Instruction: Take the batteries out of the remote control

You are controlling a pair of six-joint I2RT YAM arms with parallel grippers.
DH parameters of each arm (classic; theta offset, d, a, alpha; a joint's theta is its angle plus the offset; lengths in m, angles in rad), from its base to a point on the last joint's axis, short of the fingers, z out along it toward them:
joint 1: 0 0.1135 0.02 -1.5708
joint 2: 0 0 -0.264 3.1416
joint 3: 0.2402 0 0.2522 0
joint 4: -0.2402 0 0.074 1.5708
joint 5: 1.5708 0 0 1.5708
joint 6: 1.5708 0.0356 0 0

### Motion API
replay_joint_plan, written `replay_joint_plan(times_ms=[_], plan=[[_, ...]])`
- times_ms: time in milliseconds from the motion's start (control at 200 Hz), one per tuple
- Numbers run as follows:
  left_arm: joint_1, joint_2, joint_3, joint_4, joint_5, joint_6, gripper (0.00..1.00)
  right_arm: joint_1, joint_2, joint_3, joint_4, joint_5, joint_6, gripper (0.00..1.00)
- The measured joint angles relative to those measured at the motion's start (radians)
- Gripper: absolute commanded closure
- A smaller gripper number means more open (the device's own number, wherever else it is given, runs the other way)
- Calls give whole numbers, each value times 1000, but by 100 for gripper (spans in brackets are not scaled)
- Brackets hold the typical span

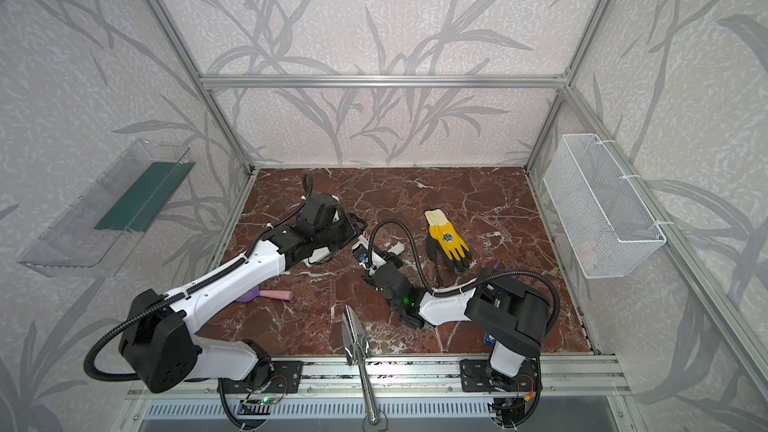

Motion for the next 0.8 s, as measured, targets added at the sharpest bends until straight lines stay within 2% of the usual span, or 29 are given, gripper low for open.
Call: replay_joint_plan(times_ms=[270,390,550,695,800], plan=[[57,-7,-5,51,58,79,1,-24,-82,-24,-108,-111,49,100],[85,-7,-5,60,82,158,0,-54,-142,-44,-204,-201,74,100],[107,-8,18,8,74,348,0,-151,-249,-50,-377,-359,121,100],[107,-28,6,-3,-3,541,0,-209,-327,-27,-536,-470,149,100],[97,-107,-109,93,-102,703,0,-235,-359,5,-637,-524,163,100]])
